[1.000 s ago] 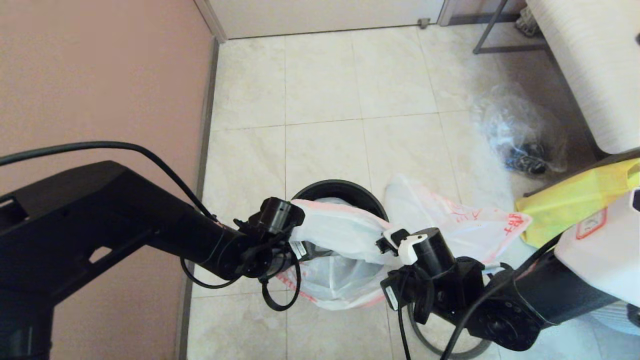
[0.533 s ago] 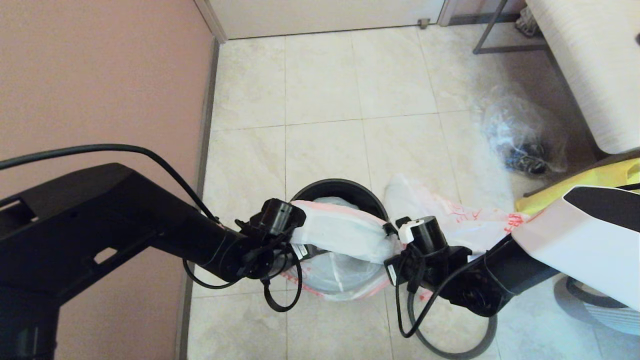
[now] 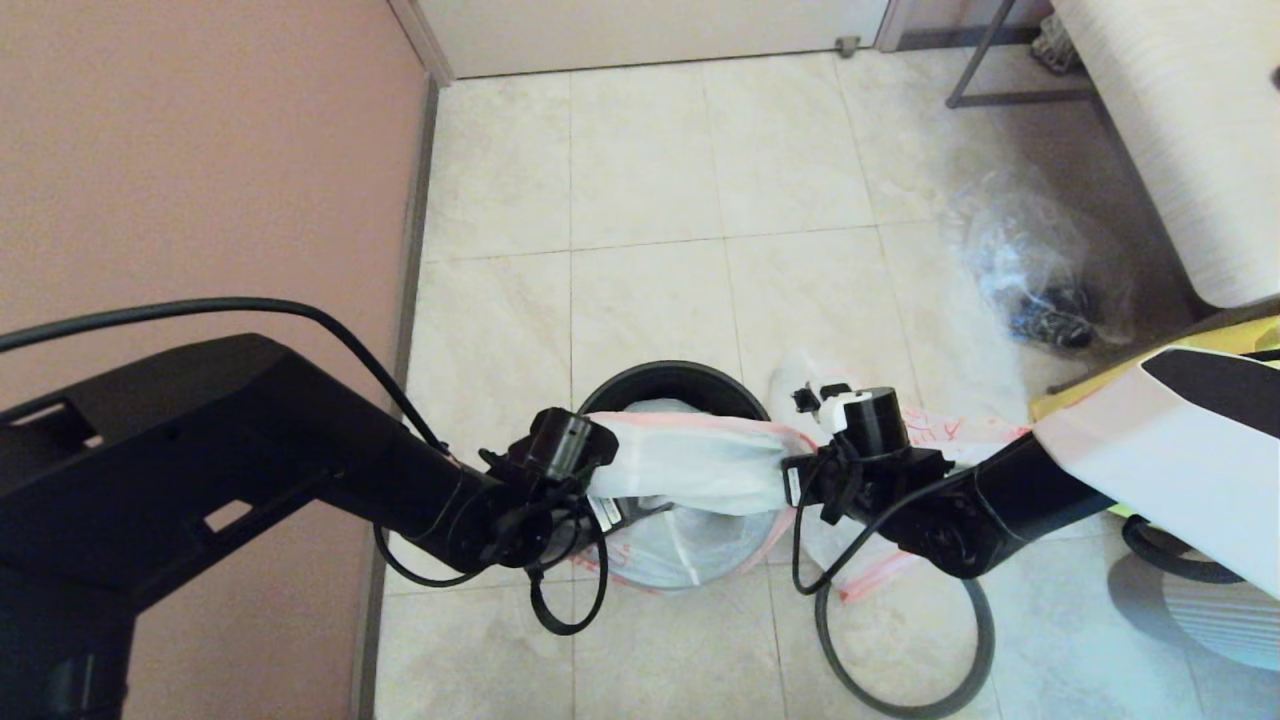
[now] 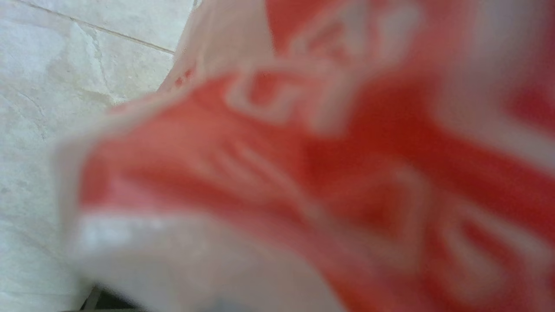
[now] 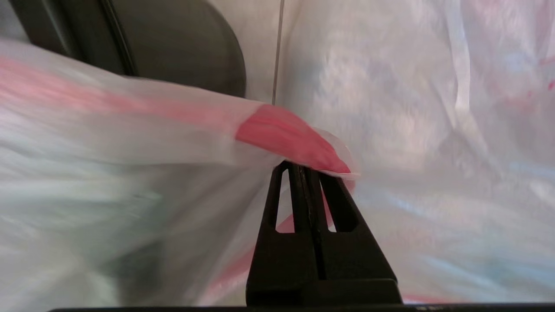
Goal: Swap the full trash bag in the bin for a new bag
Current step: Put the new garbage bag on the trash can
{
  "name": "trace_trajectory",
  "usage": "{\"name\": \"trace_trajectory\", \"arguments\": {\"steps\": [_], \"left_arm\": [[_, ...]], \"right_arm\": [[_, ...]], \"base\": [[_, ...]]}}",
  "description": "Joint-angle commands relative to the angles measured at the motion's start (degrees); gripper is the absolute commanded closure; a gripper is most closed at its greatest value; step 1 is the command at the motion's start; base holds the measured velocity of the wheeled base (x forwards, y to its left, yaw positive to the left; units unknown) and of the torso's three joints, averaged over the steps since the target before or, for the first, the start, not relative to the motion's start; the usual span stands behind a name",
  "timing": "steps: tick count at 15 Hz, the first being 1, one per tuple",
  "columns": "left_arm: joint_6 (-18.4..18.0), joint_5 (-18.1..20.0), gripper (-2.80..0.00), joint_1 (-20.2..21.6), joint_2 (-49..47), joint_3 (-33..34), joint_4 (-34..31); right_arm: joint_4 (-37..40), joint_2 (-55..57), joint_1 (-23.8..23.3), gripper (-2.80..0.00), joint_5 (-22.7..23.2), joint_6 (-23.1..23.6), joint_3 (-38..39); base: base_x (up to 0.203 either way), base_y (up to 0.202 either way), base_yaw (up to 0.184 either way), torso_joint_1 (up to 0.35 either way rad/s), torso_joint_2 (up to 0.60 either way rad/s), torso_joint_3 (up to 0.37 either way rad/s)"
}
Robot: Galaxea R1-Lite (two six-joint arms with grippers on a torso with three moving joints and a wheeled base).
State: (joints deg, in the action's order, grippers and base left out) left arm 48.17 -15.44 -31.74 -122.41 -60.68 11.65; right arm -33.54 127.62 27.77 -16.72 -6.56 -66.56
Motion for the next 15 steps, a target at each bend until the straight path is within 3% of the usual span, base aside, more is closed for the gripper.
{"name": "trace_trajectory", "arguments": {"steps": [1,3,7,15], "left_arm": [[0.26,-0.12,0.0,-0.59,-0.28,0.2,0.1],[0.17,-0.12,0.0,-1.07,-0.29,0.59,0.13],[0.08,0.06,0.0,-2.56,-0.47,1.27,0.22],[-0.01,0.06,0.0,-5.11,-0.4,2.08,0.48]], "right_arm": [[-0.26,0.47,-0.17,0.0,0.0,-0.12,-1.46],[-0.3,0.44,-0.02,0.0,1.0,-0.2,-3.18],[-0.22,-1.36,0.1,0.0,2.42,-4.96,-6.21],[0.45,-0.1,0.08,0.0,3.94,-4.96,-10.52]], "base": [[0.0,0.0,0.0,0.0,0.0,0.0],[0.0,0.0,0.0,0.0,0.0,0.0],[0.0,0.0,0.0,0.0,0.0,0.0],[0.0,0.0,0.0,0.0,0.0,0.0]]}}
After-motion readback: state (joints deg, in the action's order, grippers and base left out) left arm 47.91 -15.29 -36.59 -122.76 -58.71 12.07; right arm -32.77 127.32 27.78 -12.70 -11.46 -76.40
